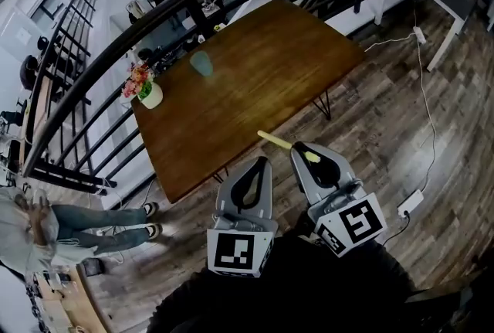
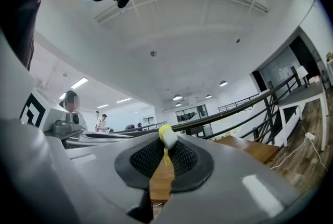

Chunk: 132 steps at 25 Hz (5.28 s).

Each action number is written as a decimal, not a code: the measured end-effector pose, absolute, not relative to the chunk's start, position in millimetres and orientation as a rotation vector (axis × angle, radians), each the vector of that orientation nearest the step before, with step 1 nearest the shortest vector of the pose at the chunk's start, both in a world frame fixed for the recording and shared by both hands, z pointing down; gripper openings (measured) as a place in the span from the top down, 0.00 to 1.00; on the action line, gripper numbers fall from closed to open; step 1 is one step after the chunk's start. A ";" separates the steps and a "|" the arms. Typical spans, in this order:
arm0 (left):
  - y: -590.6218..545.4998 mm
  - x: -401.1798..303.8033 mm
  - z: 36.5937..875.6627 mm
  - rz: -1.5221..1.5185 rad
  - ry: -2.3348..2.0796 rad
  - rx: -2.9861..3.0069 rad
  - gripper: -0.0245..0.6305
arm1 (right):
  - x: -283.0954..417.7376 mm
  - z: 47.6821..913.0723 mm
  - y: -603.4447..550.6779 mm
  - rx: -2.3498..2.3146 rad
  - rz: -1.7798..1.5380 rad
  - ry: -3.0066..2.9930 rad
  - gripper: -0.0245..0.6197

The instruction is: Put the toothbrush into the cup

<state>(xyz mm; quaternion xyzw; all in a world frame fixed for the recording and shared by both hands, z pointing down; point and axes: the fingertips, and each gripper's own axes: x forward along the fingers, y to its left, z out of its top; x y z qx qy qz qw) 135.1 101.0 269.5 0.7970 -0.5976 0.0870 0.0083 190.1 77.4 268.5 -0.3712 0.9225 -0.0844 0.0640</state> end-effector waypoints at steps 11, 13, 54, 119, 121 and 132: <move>68.6 109.7 278.4 0.265 -1.958 2.360 0.95 | 169.5 280.3 39.9 -1.029 -0.306 2.850 0.93; 58.7 103.9 283.0 0.255 -1.960 2.348 0.95 | 162.9 285.2 30.9 -1.022 -0.311 2.865 0.93; -157.9 -125.3 270.7 0.065 -2.121 2.167 0.95 | -65.8 272.9 -186.2 -0.844 -0.222 3.031 0.93; -285.8 -257.2 441.7 0.177 -1.994 1.618 0.95 | -224.3 438.7 -352.3 -0.625 -0.498 3.395 0.71; -284.3 -254.5 437.4 0.177 -1.996 1.631 0.95 | -221.3 433.8 -351.5 -0.633 -0.476 3.390 0.71; -267.8 -230.6 395.7 0.143 -2.055 1.717 0.95 | -192.8 386.4 -333.4 -0.688 -0.346 3.309 0.71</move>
